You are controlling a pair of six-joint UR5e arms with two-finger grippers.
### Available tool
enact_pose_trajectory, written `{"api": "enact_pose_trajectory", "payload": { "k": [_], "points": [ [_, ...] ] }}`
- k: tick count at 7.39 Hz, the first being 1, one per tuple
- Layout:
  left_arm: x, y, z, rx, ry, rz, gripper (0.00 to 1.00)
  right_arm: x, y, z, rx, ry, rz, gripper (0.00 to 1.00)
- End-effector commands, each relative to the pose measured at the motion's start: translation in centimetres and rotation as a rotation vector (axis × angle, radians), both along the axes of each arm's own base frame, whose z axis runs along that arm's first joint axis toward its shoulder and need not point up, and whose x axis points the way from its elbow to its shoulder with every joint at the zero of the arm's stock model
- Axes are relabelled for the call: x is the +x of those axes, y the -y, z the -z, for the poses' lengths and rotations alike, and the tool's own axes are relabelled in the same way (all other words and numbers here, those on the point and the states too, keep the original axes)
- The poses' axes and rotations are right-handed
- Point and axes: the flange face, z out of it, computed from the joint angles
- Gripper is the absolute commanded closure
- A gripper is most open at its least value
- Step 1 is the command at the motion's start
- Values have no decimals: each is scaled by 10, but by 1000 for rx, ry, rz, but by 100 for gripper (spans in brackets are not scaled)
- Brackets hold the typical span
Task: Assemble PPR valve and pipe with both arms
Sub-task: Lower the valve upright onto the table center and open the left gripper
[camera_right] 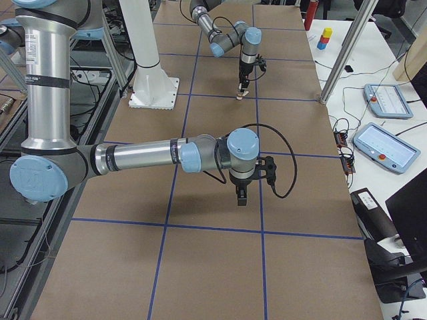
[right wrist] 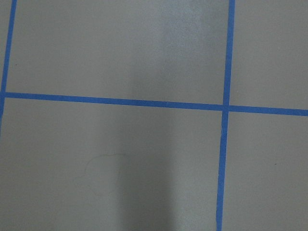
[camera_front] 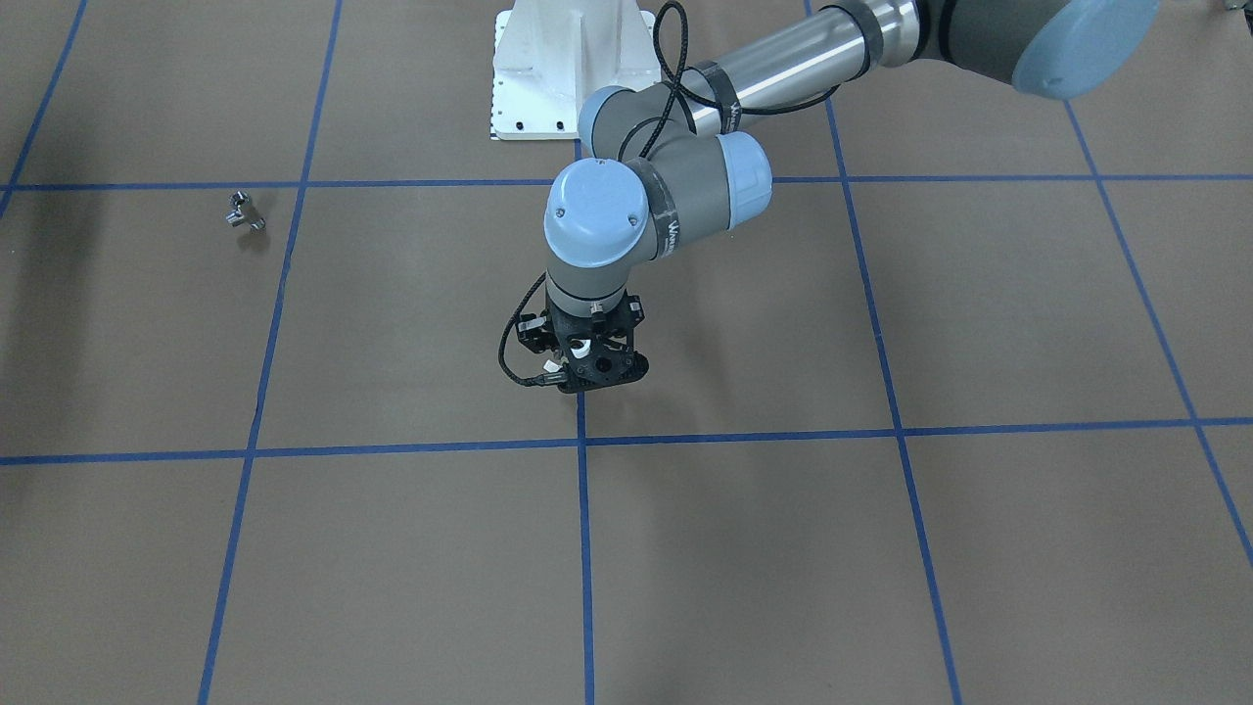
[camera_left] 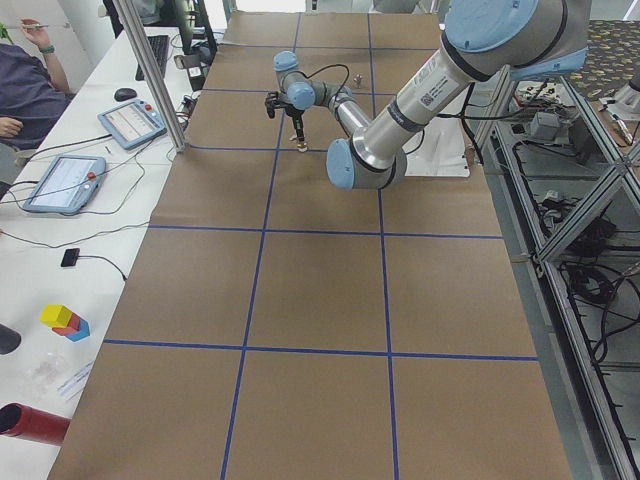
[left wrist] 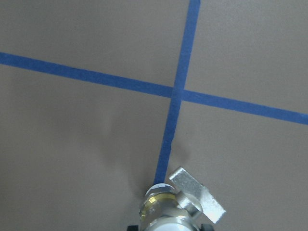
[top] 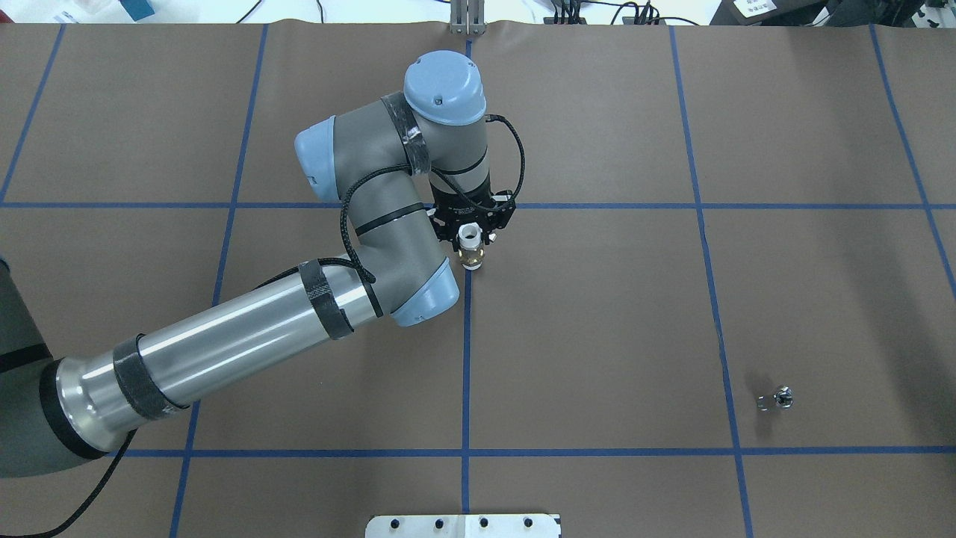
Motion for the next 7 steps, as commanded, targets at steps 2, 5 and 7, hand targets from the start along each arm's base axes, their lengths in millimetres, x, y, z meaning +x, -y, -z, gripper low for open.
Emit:
{"api": "enact_pose_trajectory", "payload": {
  "k": [2,5,7],
  "points": [
    [-2,-3,6,-2,-9,13,0,0,1,-1,-1,-1,1,0],
    [-16,-11,0,2,-25,22,0,0,1,-2,-2,-8,-1,0],
    [-54,-2,28,22,-68,52,0,1,-2,2,-6,-14,-14,0]
  ]
}}
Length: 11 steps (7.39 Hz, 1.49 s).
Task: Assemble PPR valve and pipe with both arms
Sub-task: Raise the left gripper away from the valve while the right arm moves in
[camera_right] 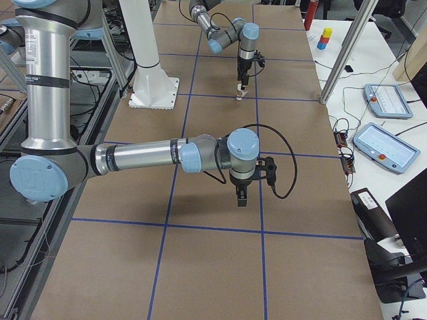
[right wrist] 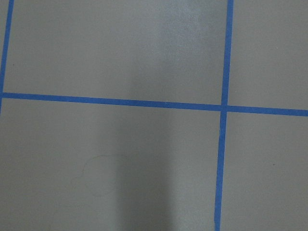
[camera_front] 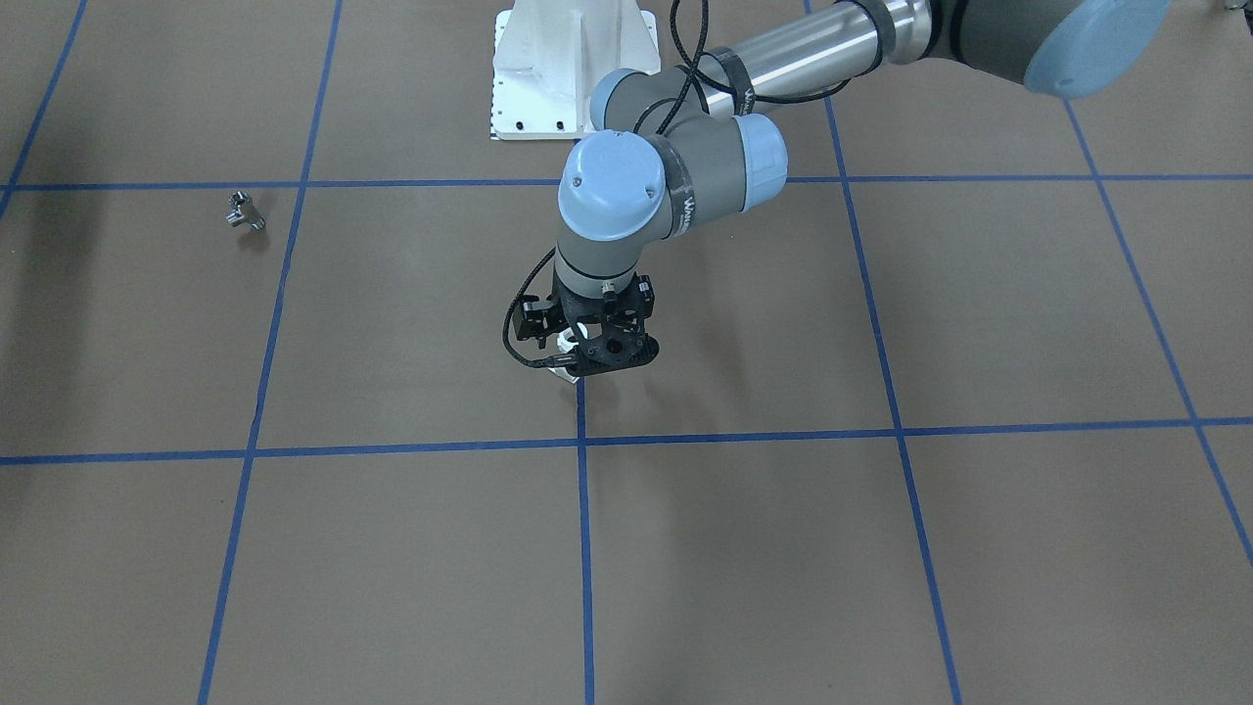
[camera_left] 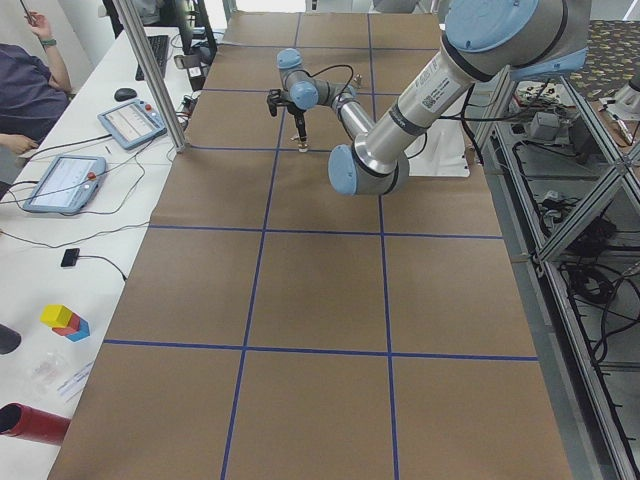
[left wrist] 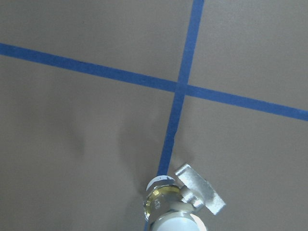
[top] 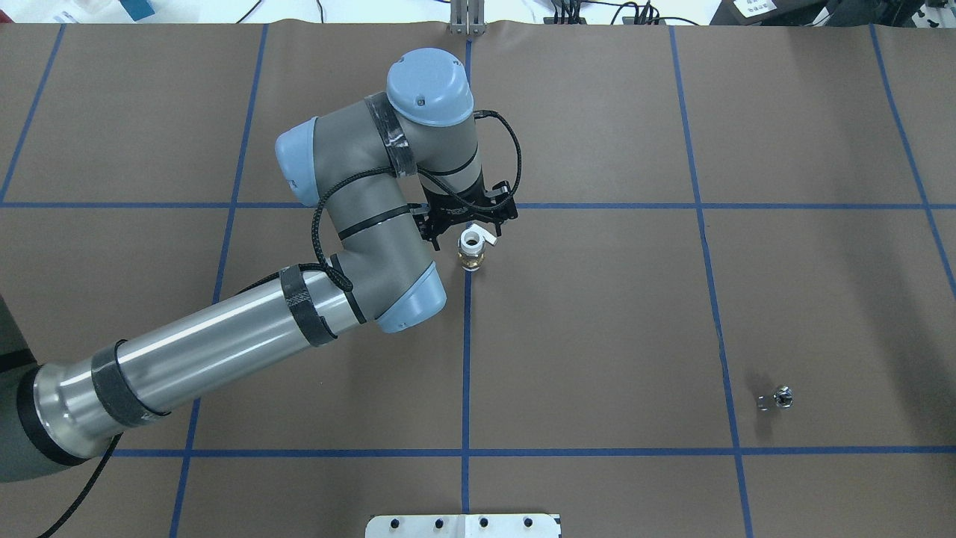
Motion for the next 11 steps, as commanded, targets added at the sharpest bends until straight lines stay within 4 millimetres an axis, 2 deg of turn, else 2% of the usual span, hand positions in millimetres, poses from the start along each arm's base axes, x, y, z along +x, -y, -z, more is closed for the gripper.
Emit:
{"api": "enact_pose_trajectory", "payload": {
  "k": [1,2,4,5,7,8,9,11],
  "points": [
    [-53,9,32,11,-14,40,0,1,-10,8,7,-6,-9,0],
    [-81,12,46,12,-22,61,0,-4,-12,22,26,-34,-10,0],
    [-130,5,25,31,-54,51,0,-48,-22,46,-86,-33,-59,0],
    [-161,3,6,45,-56,61,0,-62,-24,59,-147,-16,-104,0],
    [-207,-6,-11,79,-46,37,0,-92,-29,78,-263,4,-169,0],
    [-217,-8,-20,94,-42,35,0,-100,-30,78,-296,-2,-187,0],
    [-221,-5,-23,92,-39,42,0,-111,-40,73,-358,-9,-201,0],
    [-225,-7,-26,93,-38,46,0,-136,-62,90,-481,-8,-261,0]
  ]
}}
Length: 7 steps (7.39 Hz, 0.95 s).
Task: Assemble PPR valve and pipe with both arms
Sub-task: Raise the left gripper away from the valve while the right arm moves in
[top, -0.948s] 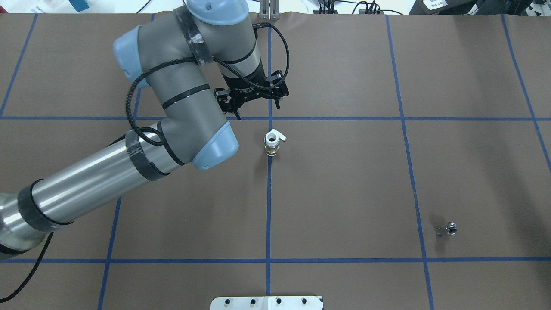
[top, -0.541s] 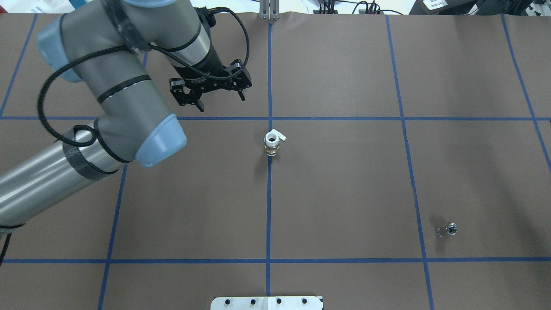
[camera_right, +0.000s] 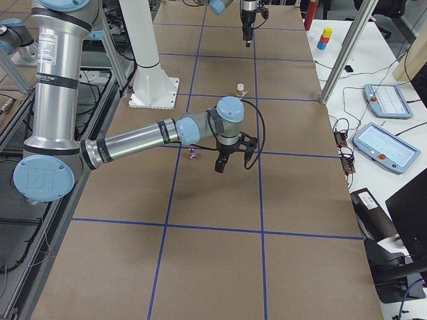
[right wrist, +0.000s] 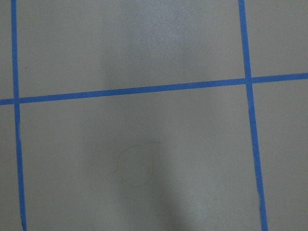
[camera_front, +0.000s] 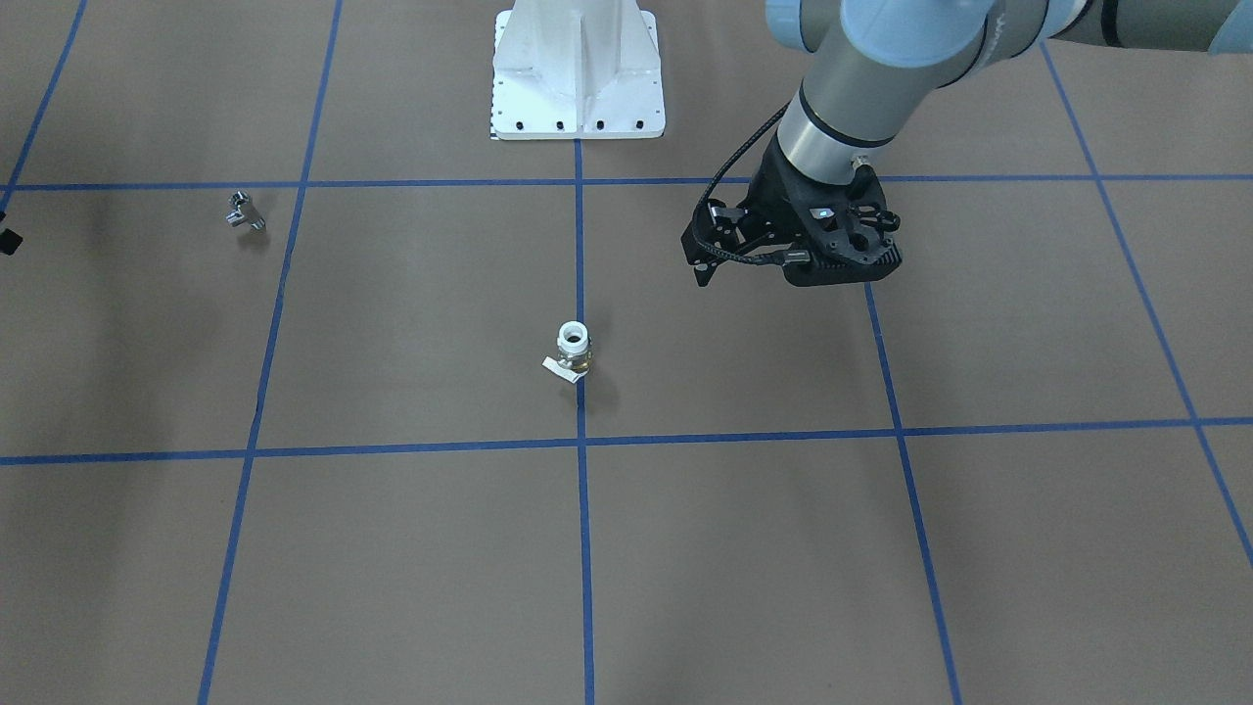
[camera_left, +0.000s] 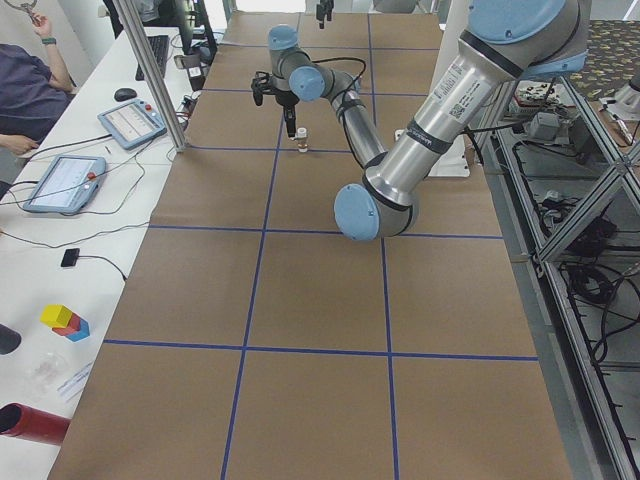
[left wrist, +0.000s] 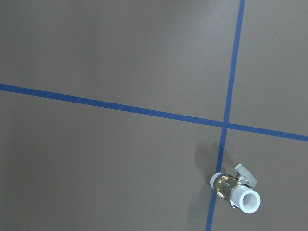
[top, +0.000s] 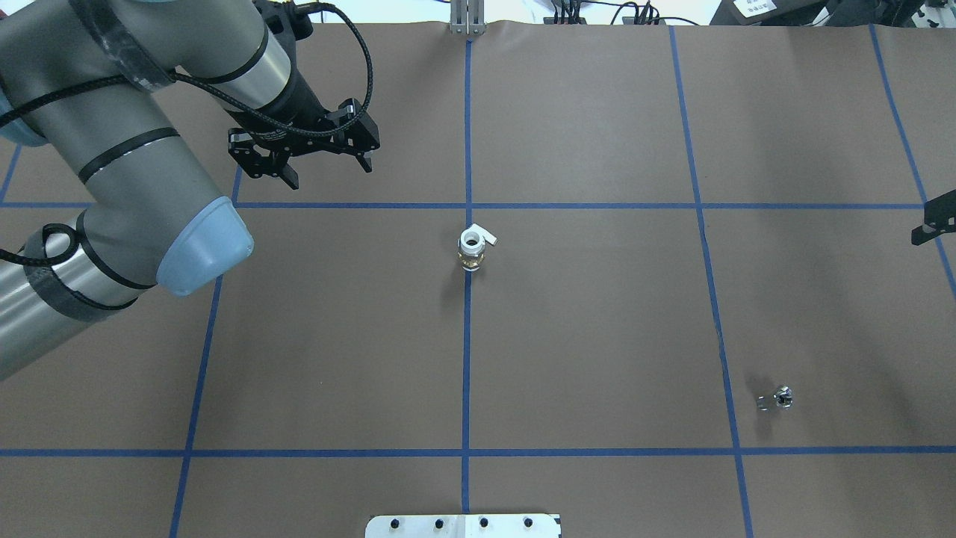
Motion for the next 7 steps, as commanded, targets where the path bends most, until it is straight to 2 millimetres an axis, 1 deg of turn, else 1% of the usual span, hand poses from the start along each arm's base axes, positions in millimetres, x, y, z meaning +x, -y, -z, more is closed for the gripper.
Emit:
{"api": "enact_pose_trajectory", "payload": {
  "k": [1,2,3,4,5,6,7],
  "points": [
    [-4,-2,-1,4,-2,2,0,-33,-24,19,-142,-5,-66,0],
    [-4,-2,-1,5,-1,3,0,-63,-34,26,-207,-60,-115,0],
    [-4,-2,0,6,-2,3,0,-74,-37,33,-236,-66,-161,0],
    [-4,-1,-1,6,0,4,0,-90,-44,36,-241,-53,-147,0],
    [-4,-2,0,7,-1,4,0,-114,-54,41,-281,-51,-182,0],
    [-4,-2,-4,3,4,5,0,-125,-64,42,-289,-27,-209,0],
    [-3,-2,-6,1,6,4,0,-125,-79,33,-274,-9,-188,0]
  ]
}}
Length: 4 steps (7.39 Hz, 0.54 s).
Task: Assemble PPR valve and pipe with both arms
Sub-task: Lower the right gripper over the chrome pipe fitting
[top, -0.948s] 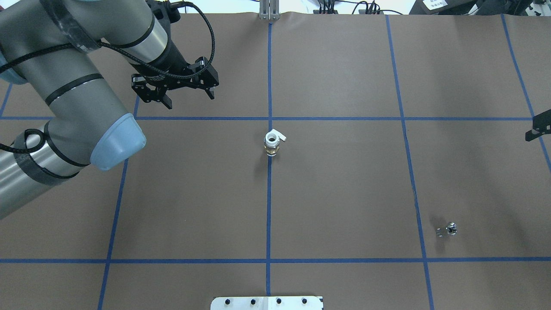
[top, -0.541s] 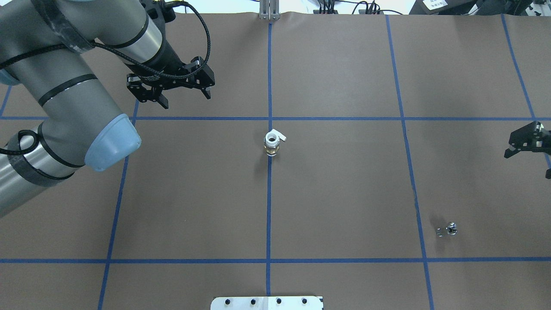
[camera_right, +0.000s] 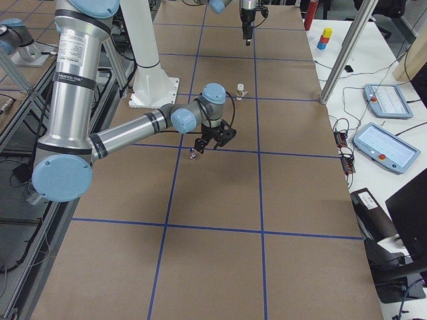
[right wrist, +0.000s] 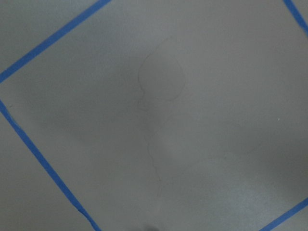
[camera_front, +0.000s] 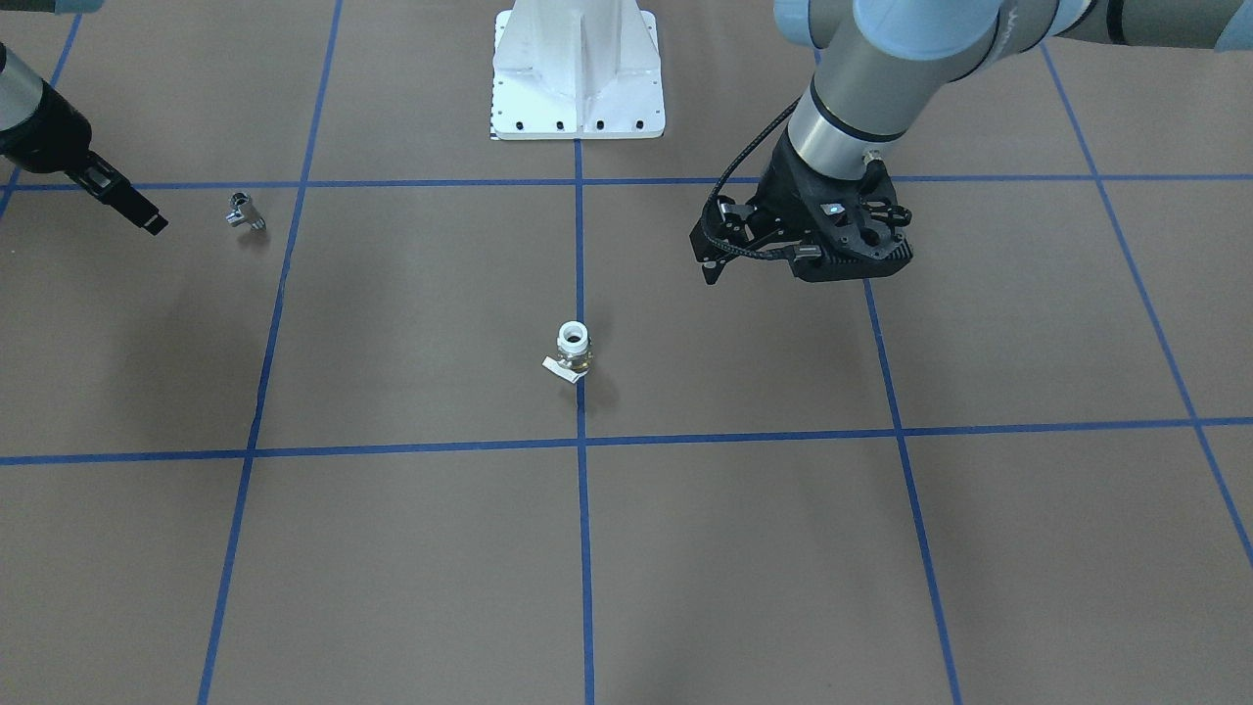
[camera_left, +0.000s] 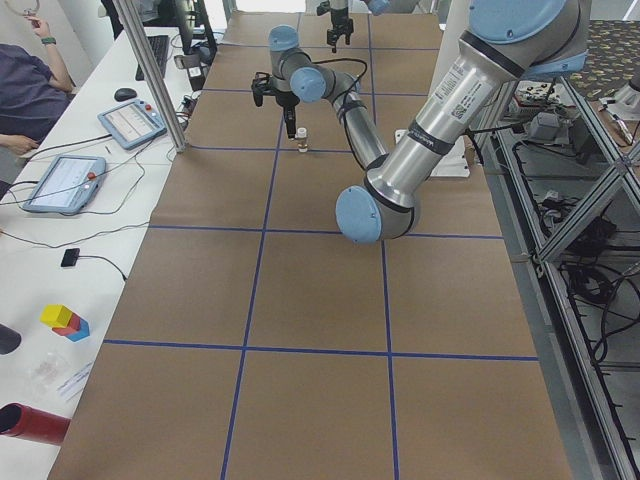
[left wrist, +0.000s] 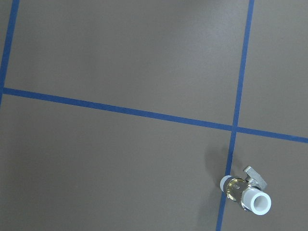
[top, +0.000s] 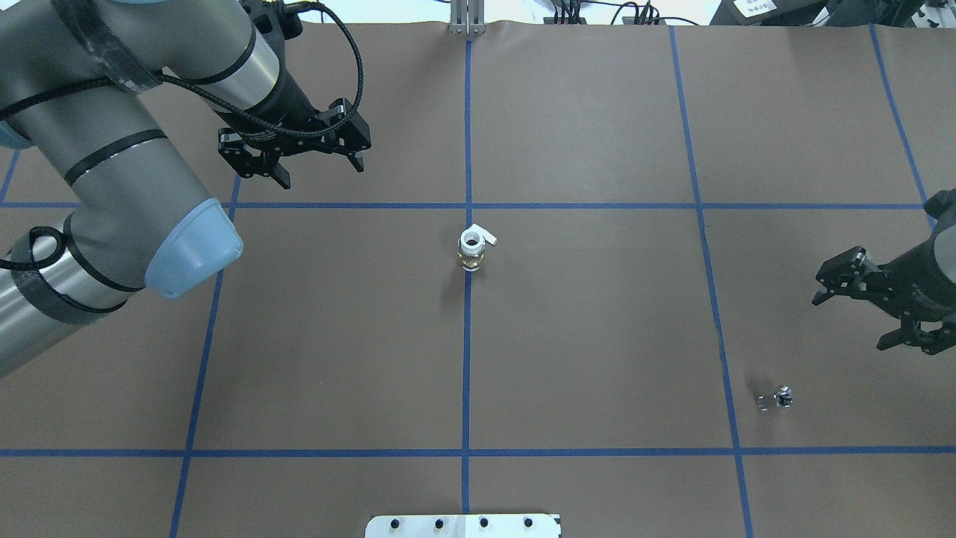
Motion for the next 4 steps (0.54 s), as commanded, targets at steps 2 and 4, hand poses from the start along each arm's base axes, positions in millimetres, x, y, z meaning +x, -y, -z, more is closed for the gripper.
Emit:
{"api": "enact_pose_trajectory", "payload": {
  "k": [2,4],
  "points": [
    [2,-1,-3,-2,4,-1,0,-36,-43,-18,21,-21,14,0],
    [3,-1,-3,-4,6,-1,0,-63,-59,-19,7,-47,19,0]
  ]
}}
